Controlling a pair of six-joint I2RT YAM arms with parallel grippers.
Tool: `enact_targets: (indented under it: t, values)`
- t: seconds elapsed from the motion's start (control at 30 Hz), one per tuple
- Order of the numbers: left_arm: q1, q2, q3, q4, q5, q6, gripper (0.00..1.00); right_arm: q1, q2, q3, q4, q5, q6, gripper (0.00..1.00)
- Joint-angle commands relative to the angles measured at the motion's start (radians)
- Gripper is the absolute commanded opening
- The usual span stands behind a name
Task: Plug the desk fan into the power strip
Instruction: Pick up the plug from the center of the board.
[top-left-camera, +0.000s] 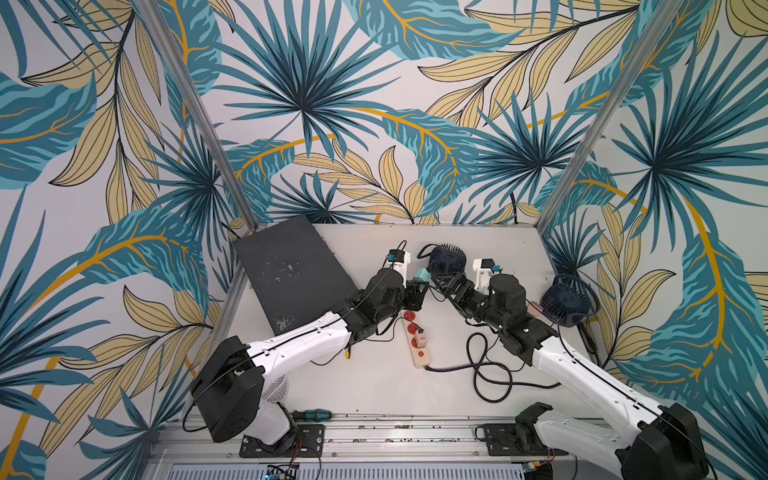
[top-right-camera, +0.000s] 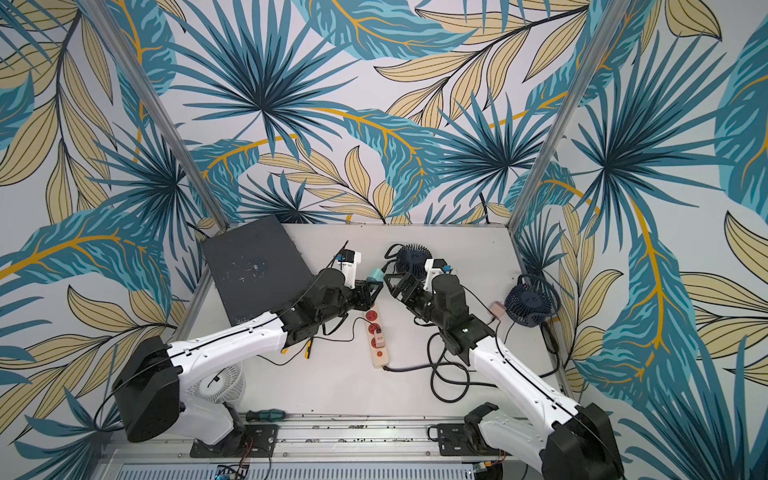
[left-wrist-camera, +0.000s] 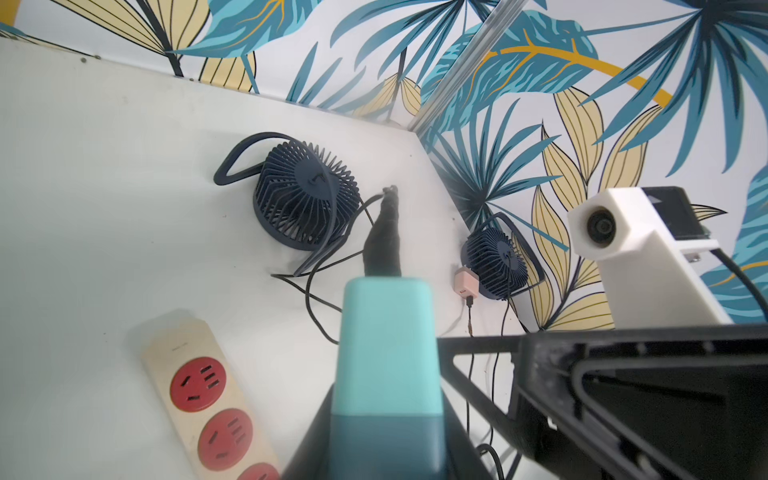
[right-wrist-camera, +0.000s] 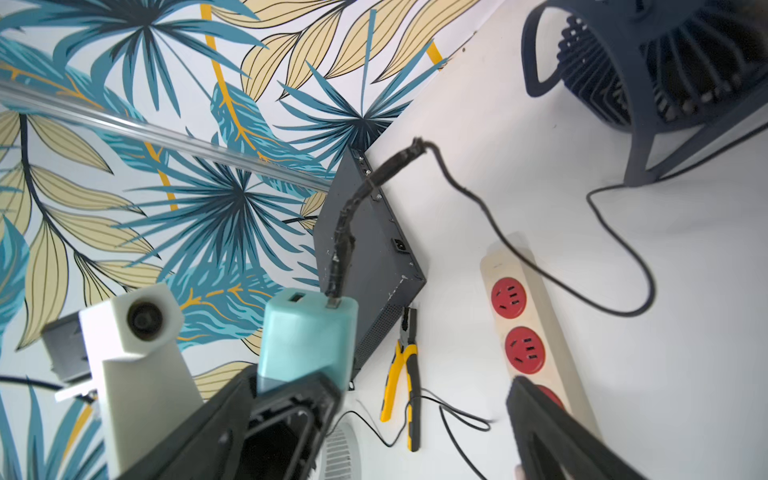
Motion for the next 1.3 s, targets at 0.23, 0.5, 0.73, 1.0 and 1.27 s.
enact_targets:
  t: [0.23,0.5,0.73,1.0,1.27]
  values:
    - [0.139,-0.217,-0.083,-0.136,0.529,0.043,0.01,-0.061,-0.033,0.093,-0.199,-0.431,-0.479,1.0]
    - [0.167,-0.282,-0.074,-0.185,0.74,0.055,0.02,-0.091,0.018,0.148,-0.138,-0.676,-0.49,0.97]
    - [0.167,-0.275,-0.073,-0.144,0.815,0.033,0.02,-0.09,0.026,0.128,-0.019,-0.845,-0.406,0.76]
    - [0.167,-0.245,-0.044,-0.21,0.878,0.077,0.02,-0.077,0.022,0.152,-0.129,-0.938,-0.461,0.56]
    - [0.165,-0.224,-0.043,-0.204,0.949,0.083,0.02,-0.048,0.037,0.16,-0.129,-0.957,-0.472,0.51]
